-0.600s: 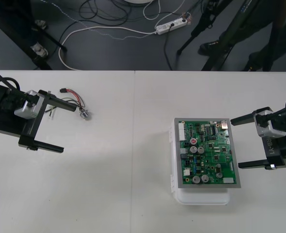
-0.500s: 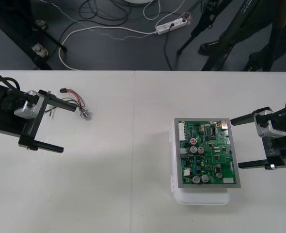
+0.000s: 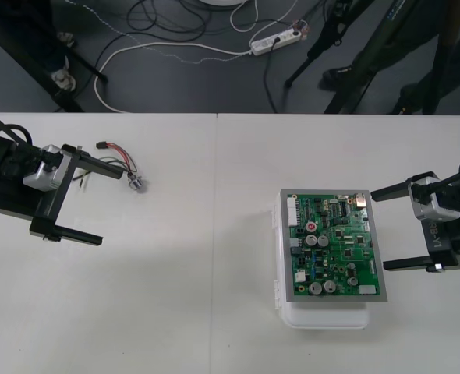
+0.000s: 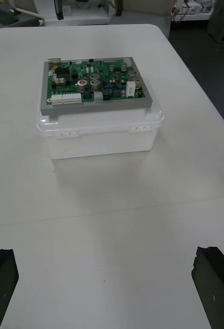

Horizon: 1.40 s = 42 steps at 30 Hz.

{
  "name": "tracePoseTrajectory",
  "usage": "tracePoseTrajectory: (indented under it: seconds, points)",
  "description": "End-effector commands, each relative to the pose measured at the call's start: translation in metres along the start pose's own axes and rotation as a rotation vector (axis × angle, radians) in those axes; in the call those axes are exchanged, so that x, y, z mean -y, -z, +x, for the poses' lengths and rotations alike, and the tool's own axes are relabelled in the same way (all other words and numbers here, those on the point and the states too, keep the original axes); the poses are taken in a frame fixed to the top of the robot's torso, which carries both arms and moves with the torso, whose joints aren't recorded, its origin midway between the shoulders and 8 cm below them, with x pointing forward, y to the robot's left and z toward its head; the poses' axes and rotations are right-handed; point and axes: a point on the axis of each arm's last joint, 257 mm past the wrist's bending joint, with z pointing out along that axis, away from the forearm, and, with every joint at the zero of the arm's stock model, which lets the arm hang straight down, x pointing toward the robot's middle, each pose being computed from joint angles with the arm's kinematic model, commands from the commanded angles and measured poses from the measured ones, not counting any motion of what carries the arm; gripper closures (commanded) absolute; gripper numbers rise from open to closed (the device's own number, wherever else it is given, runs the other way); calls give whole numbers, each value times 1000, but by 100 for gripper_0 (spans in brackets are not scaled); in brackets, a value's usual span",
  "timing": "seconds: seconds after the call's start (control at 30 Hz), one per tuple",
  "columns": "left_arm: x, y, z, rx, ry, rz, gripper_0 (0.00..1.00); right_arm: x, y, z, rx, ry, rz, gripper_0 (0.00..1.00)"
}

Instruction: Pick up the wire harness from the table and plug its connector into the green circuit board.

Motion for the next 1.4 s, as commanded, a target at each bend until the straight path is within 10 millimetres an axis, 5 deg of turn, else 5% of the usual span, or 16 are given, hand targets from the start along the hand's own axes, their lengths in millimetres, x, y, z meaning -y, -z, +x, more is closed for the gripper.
tracePoseTrajectory:
  seconds: [0.03,1.4]
  points:
    - [7,1,-10,8,20,29,0,-7,-4,1,3,4,-17,0]
    - [7,1,-10,8,20,29,0,-7,-4,1,3,4,-17,0]
